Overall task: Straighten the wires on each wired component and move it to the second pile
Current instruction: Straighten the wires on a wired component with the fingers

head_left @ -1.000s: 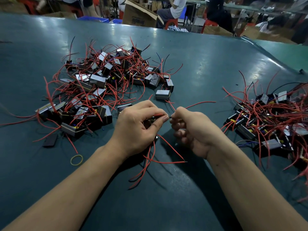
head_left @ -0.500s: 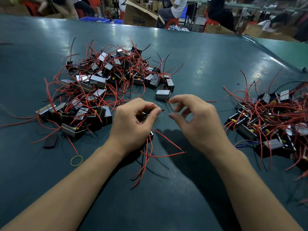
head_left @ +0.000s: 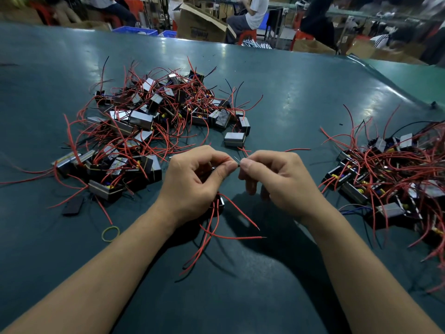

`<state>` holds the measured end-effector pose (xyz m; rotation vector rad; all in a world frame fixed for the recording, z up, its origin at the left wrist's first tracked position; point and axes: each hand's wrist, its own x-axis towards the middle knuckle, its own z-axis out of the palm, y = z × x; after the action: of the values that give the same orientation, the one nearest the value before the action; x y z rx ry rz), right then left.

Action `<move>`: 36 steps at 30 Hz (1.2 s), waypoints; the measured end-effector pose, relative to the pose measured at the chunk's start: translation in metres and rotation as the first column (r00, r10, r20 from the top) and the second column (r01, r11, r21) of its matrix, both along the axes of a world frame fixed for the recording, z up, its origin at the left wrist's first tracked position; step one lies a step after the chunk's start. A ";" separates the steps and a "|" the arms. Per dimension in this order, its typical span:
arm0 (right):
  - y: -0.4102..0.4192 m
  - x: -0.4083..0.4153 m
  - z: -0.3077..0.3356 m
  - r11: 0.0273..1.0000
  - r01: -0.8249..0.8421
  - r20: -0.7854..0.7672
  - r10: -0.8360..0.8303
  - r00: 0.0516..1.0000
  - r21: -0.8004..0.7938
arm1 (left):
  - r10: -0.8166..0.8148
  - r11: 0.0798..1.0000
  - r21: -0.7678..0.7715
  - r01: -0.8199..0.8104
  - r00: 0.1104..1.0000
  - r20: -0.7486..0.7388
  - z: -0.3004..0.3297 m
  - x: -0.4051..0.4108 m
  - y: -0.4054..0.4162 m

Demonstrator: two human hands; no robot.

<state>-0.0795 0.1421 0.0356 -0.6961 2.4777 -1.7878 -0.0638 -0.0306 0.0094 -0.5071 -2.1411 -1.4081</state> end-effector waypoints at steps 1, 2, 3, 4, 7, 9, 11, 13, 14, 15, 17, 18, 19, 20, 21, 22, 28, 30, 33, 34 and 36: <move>-0.003 0.001 0.002 0.998 0.033 0.134 -0.026 0.991 -0.056 | 0.000 1.000 -0.008 0.000 1.000 -0.016 0.000 0.000 0.001; -0.005 0.002 0.004 0.989 0.077 0.316 -0.034 0.948 -0.124 | 0.002 1.000 -0.016 -0.003 0.999 -0.036 0.000 0.000 0.002; -0.007 0.002 0.005 0.970 0.116 0.527 0.015 0.850 -0.215 | 0.007 0.999 -0.031 -0.009 0.998 -0.063 0.000 0.000 0.003; -0.010 0.003 0.007 0.929 0.161 0.704 0.131 0.698 -0.333 | 0.016 0.998 -0.056 -0.021 0.995 -0.096 0.000 0.000 0.004; -0.013 0.001 0.008 0.805 0.309 0.824 0.344 0.451 -0.506 | 0.045 0.992 -0.111 -0.065 0.984 -0.172 -0.002 0.000 0.005; -0.013 0.000 0.008 0.894 0.298 0.792 0.094 0.603 -0.334 | 0.066 0.990 -0.108 -0.086 0.983 -0.171 -0.003 -0.002 0.006; -0.015 0.005 0.000 0.949 0.309 0.386 -0.264 0.884 -0.060 | 0.075 0.990 -0.109 -0.093 0.984 -0.160 -0.004 -0.003 0.006; -0.017 0.010 -0.008 0.903 0.406 -0.208 -0.374 0.904 0.142 | 0.083 0.990 -0.099 -0.098 0.986 -0.144 -0.005 -0.003 0.005; -0.016 0.010 -0.010 0.891 0.421 -0.375 -0.337 0.863 0.170 | 0.092 0.991 -0.087 -0.104 0.987 -0.131 -0.005 -0.003 0.004; -0.013 0.009 -0.009 0.905 0.386 -0.437 -0.277 0.855 0.180 | 0.105 0.991 -0.073 -0.114 0.988 -0.116 -0.005 -0.003 0.003; -0.002 0.004 -0.005 0.942 0.265 -0.398 -0.167 0.902 0.204 | 0.125 0.991 -0.041 -0.129 0.988 -0.087 -0.005 -0.003 0.002; 0.004 0.001 -0.003 0.946 0.230 -0.381 -0.131 0.915 0.227 | 0.128 0.991 -0.021 -0.130 0.989 -0.072 -0.005 -0.003 0.002; 0.008 -0.002 -0.002 0.944 0.217 -0.393 -0.107 0.913 0.247 | 0.125 0.992 -0.002 -0.125 0.990 -0.058 -0.005 -0.003 0.002; 0.011 -0.004 -0.004 0.943 0.206 -0.423 -0.081 0.903 0.260 | 0.115 0.993 0.012 -0.115 0.992 -0.047 -0.005 -0.003 0.003; 0.012 -0.006 -0.007 0.943 0.194 -0.459 -0.051 0.887 0.270 | 0.101 0.995 0.016 -0.101 0.994 -0.038 -0.005 -0.002 0.003; 0.011 -0.007 -0.008 0.945 0.186 -0.501 -0.027 0.865 0.270 | 0.085 0.996 0.015 -0.085 0.996 -0.030 -0.005 -0.002 0.003; 0.006 -0.004 -0.004 0.963 0.135 -0.482 -0.007 0.876 0.232 | 0.037 0.999 0.018 -0.036 0.999 -0.009 -0.002 -0.001 0.003; 0.003 -0.001 -0.002 0.990 0.080 -0.220 -0.053 0.974 0.116 | 0.023 1.000 0.007 -0.023 0.999 -0.031 -0.002 -0.001 0.003; -0.001 0.000 0.003 0.978 0.073 0.393 0.011 0.919 -0.197 | 0.014 0.999 -0.029 -0.016 0.998 -0.069 -0.001 0.001 0.005; -0.003 0.000 0.004 0.963 0.101 0.523 0.047 0.851 -0.250 | 0.009 1.000 -0.015 -0.010 0.999 -0.050 -0.001 0.002 0.006; -0.004 -0.001 0.002 0.952 0.154 0.609 0.041 0.792 -0.263 | -0.013 0.995 0.095 0.009 0.999 0.042 0.000 0.003 0.008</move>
<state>-0.0810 0.1385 0.0380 -0.0032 1.8328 -2.0171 -0.0613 -0.0224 0.0092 -0.4572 -2.0958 -1.5317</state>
